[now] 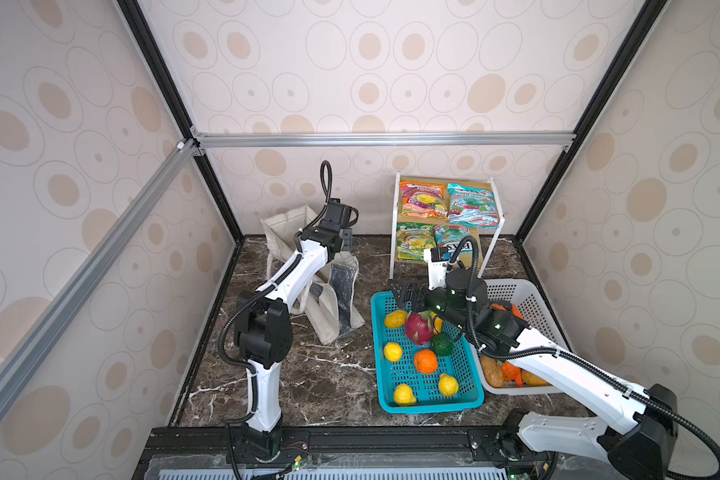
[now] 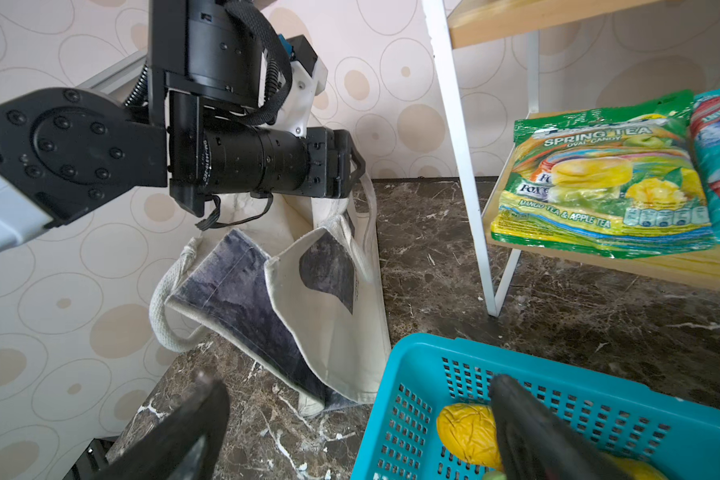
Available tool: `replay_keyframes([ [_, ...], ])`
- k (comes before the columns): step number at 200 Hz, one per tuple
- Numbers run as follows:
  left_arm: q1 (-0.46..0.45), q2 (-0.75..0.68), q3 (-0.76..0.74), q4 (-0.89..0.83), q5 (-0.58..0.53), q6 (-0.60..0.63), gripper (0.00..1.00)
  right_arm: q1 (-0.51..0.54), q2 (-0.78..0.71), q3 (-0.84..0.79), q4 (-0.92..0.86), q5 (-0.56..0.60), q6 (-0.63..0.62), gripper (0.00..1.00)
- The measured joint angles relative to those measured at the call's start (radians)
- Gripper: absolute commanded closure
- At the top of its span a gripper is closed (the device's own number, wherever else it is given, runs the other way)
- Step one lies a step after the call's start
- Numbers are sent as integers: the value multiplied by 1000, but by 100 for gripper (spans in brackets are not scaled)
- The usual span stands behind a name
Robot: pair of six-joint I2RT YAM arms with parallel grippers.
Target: Place the food into the grocery bag and tie it
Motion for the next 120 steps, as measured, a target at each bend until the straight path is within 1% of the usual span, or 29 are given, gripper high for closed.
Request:
replay_keyframes([
  [7,0,-7,-19,3,10,2,87,0,-4,-3,-1,3,0,0],
  [13,0,-17,-40,4,20,5,93,-1,-7,-4,0,3,0,0],
  [19,0,-29,-59,0,30,10,97,-1,-8,-3,2,4,0,0],
  [28,0,-48,-84,-5,44,13,100,-1,-10,-4,6,3,0,0],
  [52,-3,-127,-161,-16,92,27,100,-1,-9,-4,15,-10,1,0],
  [83,-14,-304,-314,-29,182,52,100,-2,-2,-4,32,-23,9,0],
  [102,-25,-368,-344,-61,230,68,100,-2,19,-4,49,-35,21,0],
  [111,-31,-381,-344,-71,252,73,90,-2,34,-4,60,-43,29,0],
  [114,-35,-385,-344,-74,263,76,84,-2,41,-4,63,-46,32,0],
  [119,-40,-388,-344,-79,272,77,71,-2,50,-4,68,-51,36,0],
  [120,-41,-389,-344,-79,273,78,69,-2,54,-4,69,-55,39,0],
])
